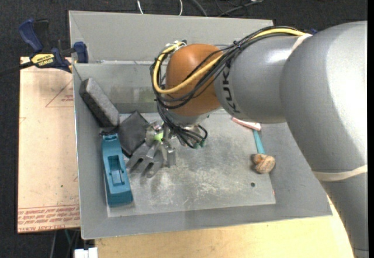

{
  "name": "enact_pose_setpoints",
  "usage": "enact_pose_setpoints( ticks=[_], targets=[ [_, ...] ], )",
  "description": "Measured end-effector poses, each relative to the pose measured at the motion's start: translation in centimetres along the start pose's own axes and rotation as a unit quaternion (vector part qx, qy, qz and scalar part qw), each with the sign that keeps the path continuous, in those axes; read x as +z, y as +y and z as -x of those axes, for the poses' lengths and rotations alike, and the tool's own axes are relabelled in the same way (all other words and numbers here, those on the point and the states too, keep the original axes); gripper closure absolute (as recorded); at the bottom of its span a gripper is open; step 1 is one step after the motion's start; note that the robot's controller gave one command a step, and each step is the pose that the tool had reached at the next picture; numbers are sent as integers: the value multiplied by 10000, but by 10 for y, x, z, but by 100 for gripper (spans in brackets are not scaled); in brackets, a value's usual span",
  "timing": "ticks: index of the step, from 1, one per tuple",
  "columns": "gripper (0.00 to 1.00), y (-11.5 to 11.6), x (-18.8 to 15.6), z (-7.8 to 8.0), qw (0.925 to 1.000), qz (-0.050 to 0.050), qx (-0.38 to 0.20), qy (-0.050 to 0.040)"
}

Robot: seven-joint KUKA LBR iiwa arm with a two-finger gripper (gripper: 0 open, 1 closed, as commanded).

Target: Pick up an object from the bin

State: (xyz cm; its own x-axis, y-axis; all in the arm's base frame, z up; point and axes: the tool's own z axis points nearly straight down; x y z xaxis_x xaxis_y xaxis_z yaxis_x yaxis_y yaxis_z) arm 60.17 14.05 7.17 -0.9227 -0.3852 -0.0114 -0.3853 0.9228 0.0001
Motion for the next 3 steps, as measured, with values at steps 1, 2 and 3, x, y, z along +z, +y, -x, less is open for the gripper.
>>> enact_pose_setpoints(
  ticks=[1, 2, 3],
  targets=[
    [100, 0, 0, 0, 10000, 0, 0, 0],
    [100, -1, -4, -1, 10000, -4, 5, 7],
    [100, -1, -8, 0, 10000, -8, 15, -5]
  ],
)
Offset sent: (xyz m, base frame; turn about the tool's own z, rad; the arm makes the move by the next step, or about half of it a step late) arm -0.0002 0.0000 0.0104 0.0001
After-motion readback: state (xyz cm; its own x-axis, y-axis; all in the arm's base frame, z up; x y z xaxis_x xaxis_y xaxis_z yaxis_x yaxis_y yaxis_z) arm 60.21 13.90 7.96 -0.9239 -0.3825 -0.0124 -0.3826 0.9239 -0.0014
